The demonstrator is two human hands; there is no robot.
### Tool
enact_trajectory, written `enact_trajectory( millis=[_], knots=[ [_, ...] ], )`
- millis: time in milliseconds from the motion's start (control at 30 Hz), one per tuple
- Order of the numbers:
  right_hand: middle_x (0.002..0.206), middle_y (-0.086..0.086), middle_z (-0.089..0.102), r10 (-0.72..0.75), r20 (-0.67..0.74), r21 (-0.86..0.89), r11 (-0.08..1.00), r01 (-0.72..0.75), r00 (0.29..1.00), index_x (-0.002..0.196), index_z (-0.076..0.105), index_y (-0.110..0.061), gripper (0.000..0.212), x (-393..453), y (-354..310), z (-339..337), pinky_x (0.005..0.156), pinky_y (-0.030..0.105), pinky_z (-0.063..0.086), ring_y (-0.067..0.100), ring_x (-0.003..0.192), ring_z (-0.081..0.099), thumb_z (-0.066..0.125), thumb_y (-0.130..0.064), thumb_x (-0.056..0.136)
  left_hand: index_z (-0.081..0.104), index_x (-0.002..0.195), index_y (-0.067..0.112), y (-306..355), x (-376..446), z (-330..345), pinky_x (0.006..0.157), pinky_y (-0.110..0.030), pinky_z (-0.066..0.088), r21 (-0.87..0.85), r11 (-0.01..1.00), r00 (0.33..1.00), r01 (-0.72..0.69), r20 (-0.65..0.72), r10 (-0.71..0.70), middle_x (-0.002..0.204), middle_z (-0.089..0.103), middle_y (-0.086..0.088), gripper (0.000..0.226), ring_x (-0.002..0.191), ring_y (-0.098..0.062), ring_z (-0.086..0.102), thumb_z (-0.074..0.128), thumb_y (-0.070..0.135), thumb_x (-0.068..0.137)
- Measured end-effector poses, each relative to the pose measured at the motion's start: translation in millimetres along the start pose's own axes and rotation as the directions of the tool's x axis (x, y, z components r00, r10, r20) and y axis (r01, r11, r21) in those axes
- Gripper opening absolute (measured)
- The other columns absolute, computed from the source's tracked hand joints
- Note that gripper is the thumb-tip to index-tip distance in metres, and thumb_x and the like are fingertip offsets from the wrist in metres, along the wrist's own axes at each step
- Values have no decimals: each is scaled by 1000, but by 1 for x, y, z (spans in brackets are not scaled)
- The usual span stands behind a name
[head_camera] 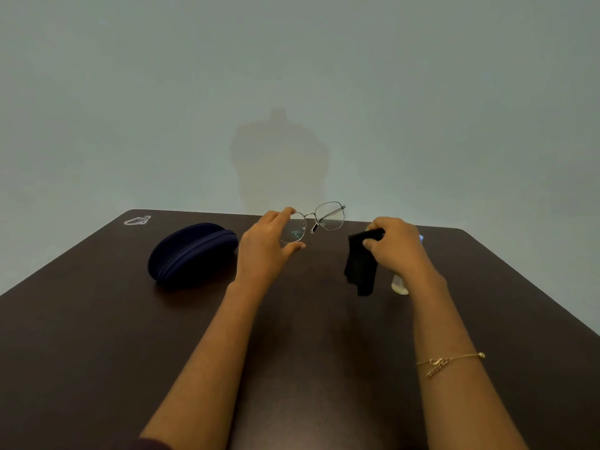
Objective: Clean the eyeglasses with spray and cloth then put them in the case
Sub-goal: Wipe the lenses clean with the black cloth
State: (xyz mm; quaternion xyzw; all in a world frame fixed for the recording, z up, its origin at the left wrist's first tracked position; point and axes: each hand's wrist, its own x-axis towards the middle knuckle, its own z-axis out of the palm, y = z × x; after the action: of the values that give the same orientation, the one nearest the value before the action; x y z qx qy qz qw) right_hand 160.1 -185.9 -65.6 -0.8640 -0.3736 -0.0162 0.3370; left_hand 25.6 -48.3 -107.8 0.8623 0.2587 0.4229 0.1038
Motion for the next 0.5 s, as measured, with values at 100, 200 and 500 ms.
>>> enact_trajectory(
  millis=[100,200,500],
  knots=[
    [116,6,46,-77,-171,-173,984,46,982,94,67,-15,16,-2,-3,-2,88,36,37,27,114,36,65,-24,82,51,125,15,1,0,0,80,-32,47,-4,1000,1000,1,-2,-1,117,62,-7,59,99,-24,59,74,31,72],
    [94,5,59,-61,-313,-75,996,40,948,79,64,-15,15,0,-3,-1,75,37,43,25,94,50,61,-29,82,51,125,16,3,0,0,78,-32,47,-8,1000,1000,-3,-11,3,116,62,-6,60,98,-24,60,74,32,72],
    [75,-1,55,471,38,914,340,-221,882,69,52,-18,22,1,-16,17,74,33,49,15,74,55,55,-26,89,52,124,19,15,-3,9,73,-31,48,43,996,996,-84,4,84,114,65,-2,62,97,-21,62,69,48,71]
  ],
)
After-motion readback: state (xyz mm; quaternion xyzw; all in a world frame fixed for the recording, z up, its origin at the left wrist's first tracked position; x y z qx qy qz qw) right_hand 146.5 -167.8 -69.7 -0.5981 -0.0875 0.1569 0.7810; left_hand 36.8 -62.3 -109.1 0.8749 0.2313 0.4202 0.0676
